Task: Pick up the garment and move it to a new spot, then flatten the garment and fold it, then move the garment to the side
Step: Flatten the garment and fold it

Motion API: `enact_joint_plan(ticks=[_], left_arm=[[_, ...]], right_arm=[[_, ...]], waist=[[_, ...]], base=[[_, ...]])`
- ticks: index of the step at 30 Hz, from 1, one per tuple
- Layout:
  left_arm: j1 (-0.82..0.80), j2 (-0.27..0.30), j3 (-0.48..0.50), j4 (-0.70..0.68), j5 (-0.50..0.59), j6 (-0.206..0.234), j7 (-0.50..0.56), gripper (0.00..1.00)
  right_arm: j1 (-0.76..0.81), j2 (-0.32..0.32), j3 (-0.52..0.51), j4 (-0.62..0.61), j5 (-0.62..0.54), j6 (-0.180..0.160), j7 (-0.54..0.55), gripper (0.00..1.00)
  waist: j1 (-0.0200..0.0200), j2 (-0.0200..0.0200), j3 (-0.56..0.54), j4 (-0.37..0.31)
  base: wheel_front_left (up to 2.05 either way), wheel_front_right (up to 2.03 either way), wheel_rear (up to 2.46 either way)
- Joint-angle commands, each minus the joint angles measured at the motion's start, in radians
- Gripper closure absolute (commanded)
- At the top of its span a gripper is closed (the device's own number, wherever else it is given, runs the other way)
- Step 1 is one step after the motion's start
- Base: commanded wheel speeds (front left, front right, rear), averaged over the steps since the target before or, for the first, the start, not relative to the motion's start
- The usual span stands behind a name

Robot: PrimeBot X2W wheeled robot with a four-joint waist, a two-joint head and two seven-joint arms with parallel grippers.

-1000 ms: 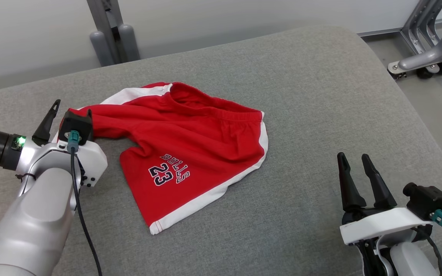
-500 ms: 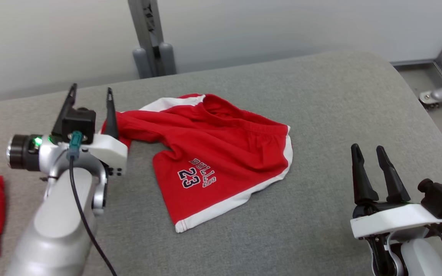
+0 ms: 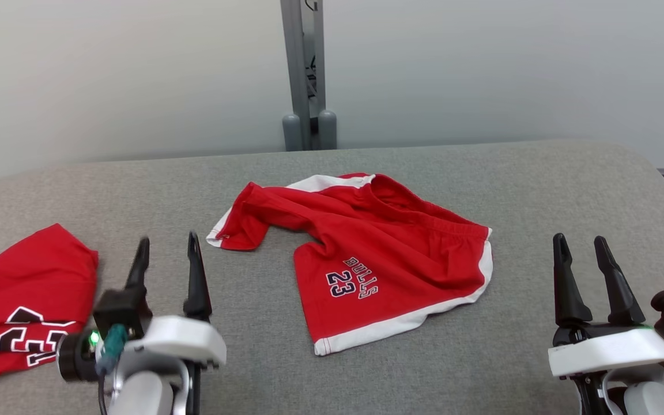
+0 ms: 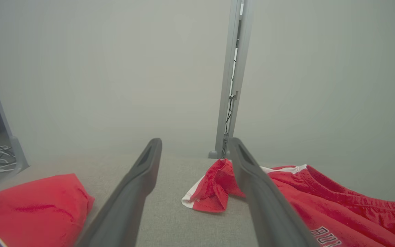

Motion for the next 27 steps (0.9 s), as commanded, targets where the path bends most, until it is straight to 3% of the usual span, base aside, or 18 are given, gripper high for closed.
enact_joint_plan(ticks=[1,10,16,18,27], left_arm=[[0.02,0.002,0.002,-0.008,0.008,-0.011,-0.003,0.0],[0.103,-0.007,-0.065,-0.018,-0.009,-0.049,-0.003,0.0],[0.069,-0.004,-0.254,0.164,-0.095,-0.189,0.008,0.0],[0.049,-0.006,-0.307,0.219,-0.132,-0.214,0.028,0.0],[-0.059,-0.006,-0.448,0.366,-0.277,-0.246,0.057,0.0]], right_arm=[[0.011,-0.007,-0.002,-0.006,0.005,0.002,-0.003,0.0],[0.013,-0.007,0.001,-0.003,0.007,0.002,-0.003,0.0],[0.004,-0.007,0.01,0.015,0.007,0.002,-0.003,0.0],[0.004,-0.007,0.012,0.02,0.007,0.002,-0.003,0.0],[-0.017,-0.007,0.015,0.027,0.01,0.002,-0.003,0.0]], waist=[[0.0,0.0,-0.012,0.013],[0.0,0.0,-0.005,0.031],[0.0,0.0,0.018,0.019],[0.0,0.0,0.026,0.012],[0.0,0.0,0.077,-0.015]], base=[[0.0,0.0,0.0],[0.0,0.0,0.0],[0.0,0.0,0.0],[0.0,0.0,0.0],[0.0,0.0,0.0]])
